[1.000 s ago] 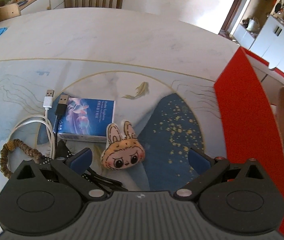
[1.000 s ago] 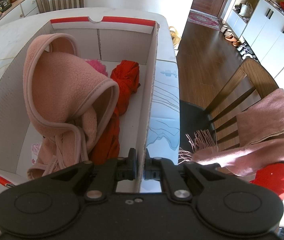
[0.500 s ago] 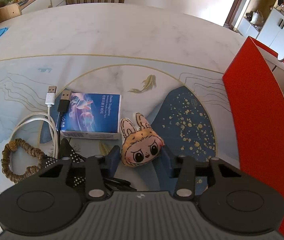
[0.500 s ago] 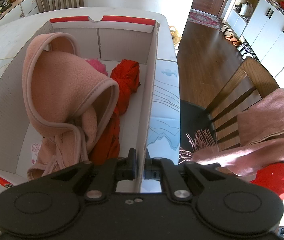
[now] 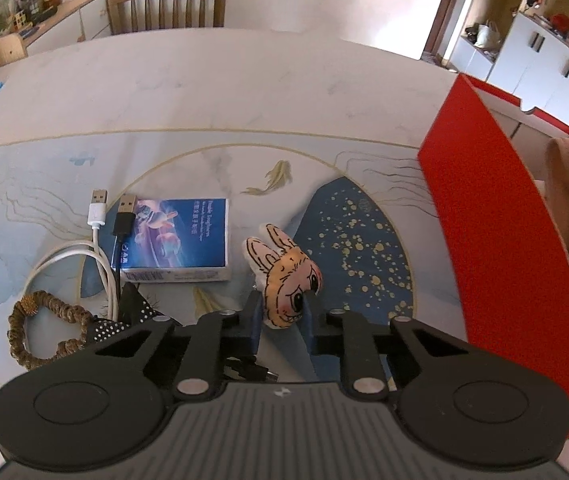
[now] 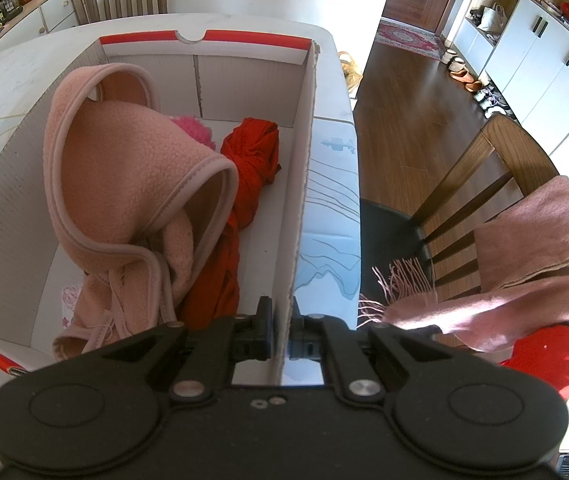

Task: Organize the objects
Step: 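Carry the bunny plush into the box and open the left gripper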

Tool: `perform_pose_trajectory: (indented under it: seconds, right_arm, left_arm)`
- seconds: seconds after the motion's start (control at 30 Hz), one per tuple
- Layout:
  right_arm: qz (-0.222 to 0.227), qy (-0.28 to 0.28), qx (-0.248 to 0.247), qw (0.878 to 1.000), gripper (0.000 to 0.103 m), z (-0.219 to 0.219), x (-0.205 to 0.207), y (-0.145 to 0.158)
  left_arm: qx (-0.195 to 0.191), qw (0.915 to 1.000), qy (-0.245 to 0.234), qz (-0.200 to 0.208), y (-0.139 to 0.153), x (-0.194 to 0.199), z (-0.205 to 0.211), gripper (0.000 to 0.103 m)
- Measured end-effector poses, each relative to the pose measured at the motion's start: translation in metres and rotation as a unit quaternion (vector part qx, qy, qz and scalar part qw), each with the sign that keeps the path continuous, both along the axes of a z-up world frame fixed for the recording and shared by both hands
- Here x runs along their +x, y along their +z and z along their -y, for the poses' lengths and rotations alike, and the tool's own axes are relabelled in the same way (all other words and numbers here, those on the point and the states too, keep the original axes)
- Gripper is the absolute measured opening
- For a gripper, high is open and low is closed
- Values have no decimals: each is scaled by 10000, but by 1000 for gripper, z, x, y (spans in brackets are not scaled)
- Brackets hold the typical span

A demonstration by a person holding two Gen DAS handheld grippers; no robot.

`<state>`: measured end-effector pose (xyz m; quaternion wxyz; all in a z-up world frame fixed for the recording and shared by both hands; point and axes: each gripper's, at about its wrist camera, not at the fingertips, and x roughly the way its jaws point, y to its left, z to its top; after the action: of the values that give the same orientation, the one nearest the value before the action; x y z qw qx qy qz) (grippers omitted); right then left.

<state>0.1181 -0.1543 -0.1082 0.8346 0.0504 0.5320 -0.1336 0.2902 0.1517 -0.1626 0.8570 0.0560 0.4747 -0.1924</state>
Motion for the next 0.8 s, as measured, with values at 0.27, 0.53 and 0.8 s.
perform_pose_trajectory:
  seconds: [0.27,0.53,0.8]
  right_arm:
    - [-12,11,-11,10000,5,0,0,-1]
    - [-14,18,-6,10000,5,0,-1,-1]
    - [-15,18,-7,10000,5,1,-1,-1]
  left_arm:
    - [-240,9992,-292,97,30,-15,2,18]
    - [-611,9901,-1259,107,80,-39,22,18]
    - [-803,9711,-2247,10,106,-60,55,18]
